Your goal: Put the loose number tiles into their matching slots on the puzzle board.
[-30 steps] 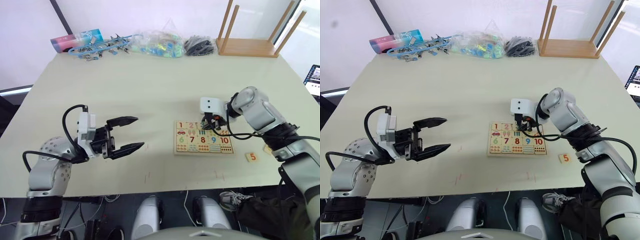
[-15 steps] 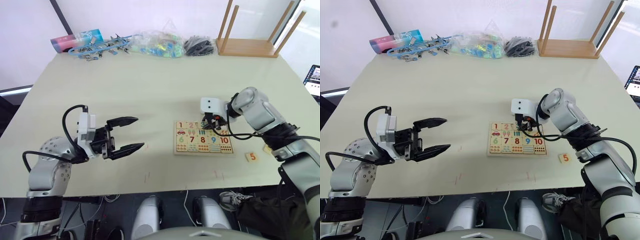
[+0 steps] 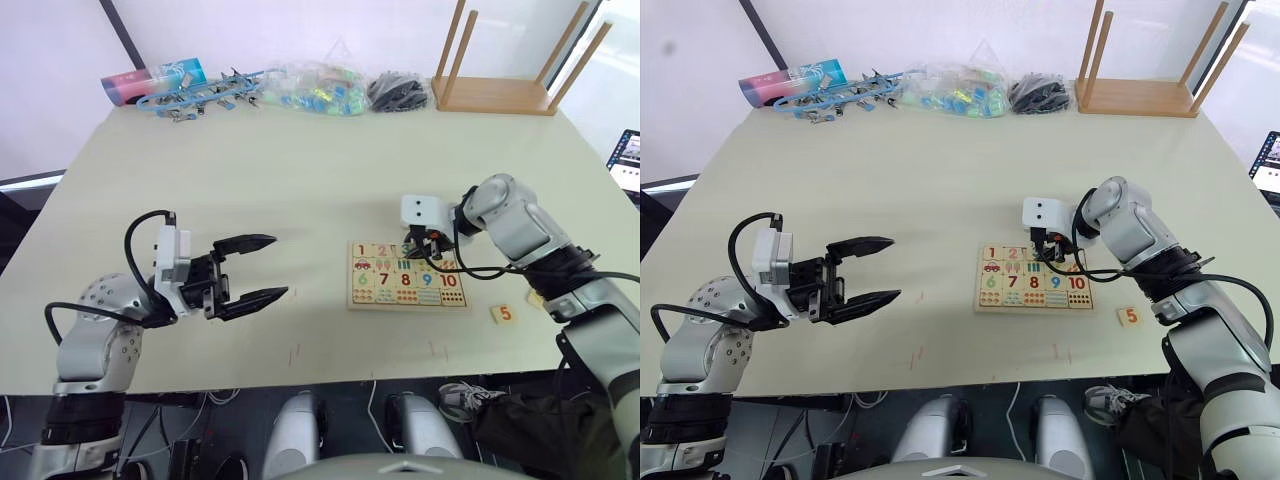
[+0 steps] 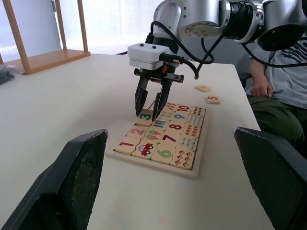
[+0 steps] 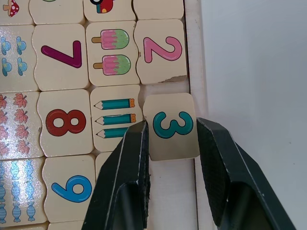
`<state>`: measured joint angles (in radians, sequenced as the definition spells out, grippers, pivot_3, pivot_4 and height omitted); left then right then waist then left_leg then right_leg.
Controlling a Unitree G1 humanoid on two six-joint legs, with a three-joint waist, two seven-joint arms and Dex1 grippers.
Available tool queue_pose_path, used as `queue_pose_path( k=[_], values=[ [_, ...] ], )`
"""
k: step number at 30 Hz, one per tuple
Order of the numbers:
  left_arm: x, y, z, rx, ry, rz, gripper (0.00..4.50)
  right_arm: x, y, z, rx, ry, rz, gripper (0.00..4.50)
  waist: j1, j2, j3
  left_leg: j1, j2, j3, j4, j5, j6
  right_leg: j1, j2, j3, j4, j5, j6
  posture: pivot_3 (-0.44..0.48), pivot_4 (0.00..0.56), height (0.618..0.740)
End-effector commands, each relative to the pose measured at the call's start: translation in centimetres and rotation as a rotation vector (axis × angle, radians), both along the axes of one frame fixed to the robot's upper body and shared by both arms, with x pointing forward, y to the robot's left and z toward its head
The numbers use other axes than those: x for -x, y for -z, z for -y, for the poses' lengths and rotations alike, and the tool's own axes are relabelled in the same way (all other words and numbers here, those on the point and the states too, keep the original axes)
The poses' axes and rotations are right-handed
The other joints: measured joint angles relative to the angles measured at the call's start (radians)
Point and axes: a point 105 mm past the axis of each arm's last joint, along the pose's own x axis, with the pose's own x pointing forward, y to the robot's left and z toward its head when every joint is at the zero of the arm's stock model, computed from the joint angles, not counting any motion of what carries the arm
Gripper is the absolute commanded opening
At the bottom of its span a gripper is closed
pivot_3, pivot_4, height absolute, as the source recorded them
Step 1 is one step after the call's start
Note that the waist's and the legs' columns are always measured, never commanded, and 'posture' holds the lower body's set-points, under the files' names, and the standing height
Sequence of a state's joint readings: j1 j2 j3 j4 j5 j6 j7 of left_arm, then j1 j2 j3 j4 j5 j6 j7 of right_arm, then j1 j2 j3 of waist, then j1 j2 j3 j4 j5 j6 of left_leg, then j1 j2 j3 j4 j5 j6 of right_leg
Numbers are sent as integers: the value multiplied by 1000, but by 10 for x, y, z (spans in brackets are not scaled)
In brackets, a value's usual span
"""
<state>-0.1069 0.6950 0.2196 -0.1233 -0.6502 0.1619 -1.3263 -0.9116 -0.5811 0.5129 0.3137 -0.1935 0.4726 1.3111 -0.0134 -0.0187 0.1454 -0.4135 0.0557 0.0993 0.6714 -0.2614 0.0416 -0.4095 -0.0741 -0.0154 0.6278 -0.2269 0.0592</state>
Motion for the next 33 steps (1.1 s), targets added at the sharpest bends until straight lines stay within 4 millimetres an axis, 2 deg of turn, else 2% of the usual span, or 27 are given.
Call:
queue_pose_path(
  k=[1,5,15,27,33],
  values=[
    [1,-5,-1,0,4,36,4500,-2,-9,0,0,-14,25,2403,0,0,0,0,0,0,0,0,0,0,0,0,0,0,0,0,150,738],
    [1,-5,-1,1,5,35,4500,-3,-10,-1,-8,-7,35,4315,0,0,0,0,0,0,0,0,0,0,0,0,0,0,0,0,150,738],
    [0,-4,-1,4,4,37,4500,-7,-21,0,-21,-6,45,4315,0,0,0,0,0,0,0,0,0,0,0,0,0,0,0,0,150,738],
    [-1,-2,-3,6,5,34,4500,-1,-31,6,-28,-24,3,4315,0,0,0,0,0,0,0,0,0,0,0,0,0,0,0,0,150,738],
    [-2,-1,-6,5,7,37,4500,0,-39,14,-148,-1,-6,4315,1,0,0,0,0,0,0,0,0,0,0,0,0,0,0,0,150,738]
  ],
)
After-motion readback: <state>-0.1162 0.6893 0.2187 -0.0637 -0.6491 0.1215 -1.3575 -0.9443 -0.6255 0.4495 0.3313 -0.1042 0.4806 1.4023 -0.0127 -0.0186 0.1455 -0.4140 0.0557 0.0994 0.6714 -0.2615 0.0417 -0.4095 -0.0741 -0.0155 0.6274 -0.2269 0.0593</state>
